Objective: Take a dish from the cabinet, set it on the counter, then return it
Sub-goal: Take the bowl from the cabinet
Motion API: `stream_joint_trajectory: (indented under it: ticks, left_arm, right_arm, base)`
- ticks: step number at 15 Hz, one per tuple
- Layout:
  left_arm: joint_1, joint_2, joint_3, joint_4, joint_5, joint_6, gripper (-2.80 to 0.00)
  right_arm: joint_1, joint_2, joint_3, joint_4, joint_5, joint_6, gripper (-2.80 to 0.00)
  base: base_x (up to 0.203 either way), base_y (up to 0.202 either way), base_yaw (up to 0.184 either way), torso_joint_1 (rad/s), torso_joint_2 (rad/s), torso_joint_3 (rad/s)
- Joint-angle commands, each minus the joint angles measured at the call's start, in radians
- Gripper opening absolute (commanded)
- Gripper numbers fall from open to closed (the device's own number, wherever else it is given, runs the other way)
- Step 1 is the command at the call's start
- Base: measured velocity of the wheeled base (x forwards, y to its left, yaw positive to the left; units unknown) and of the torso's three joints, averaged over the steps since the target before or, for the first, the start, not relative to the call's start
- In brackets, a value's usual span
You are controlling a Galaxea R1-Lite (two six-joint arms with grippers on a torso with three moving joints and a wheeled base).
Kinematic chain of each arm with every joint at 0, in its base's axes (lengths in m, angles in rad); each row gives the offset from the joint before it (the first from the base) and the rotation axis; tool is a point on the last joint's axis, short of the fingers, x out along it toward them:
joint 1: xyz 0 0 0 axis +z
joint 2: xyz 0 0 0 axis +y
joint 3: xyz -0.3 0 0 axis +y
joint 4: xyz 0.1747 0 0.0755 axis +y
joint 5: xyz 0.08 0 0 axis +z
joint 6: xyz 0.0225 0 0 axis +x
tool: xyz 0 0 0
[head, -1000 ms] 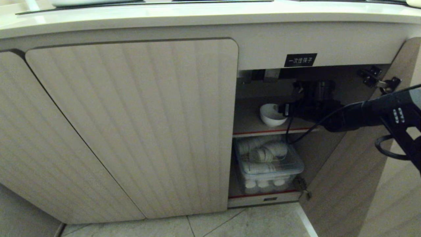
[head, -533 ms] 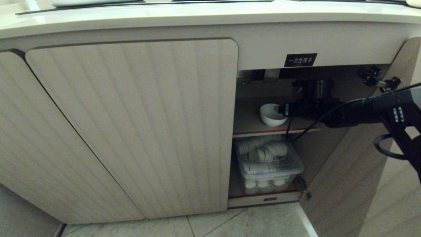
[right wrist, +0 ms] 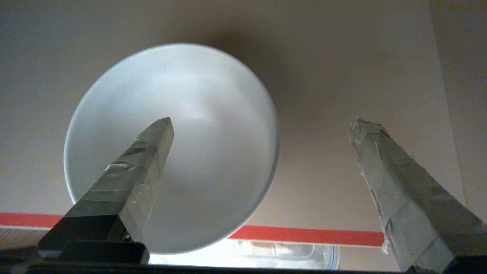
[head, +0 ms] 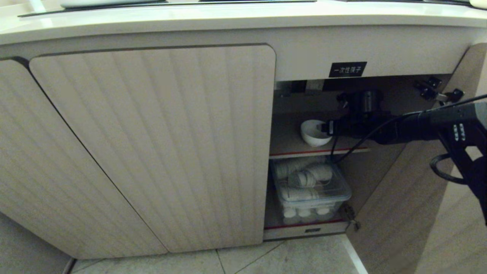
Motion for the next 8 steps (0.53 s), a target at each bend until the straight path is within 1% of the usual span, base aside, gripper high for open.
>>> stream_joint_trajectory:
  ticks: [1,6,8]
  left_arm:
    - [0.0,0.0,0.0,0.0,0.0,0.0,-2.8]
    - [0.0,0.0,0.0,0.0,0.0,0.0,-2.8]
    - [0.0,0.0,0.0,0.0,0.0,0.0,-2.8]
  right_arm:
    - [0.001,0.008,-0.022,0.016,0.001,0.0,0.0]
    - [0.001,0.021,-0.05,0.049,0.002,0.001,0.0]
    - [0.001,0.031,-0.088,0.082,0.002,-0.002,0.0]
  base:
    - [0.0,0.0,0.0,0.0,0.0,0.0]
    - [0.0,0.0,0.0,0.0,0.0,0.0]
    - [0.0,0.0,0.0,0.0,0.0,0.0]
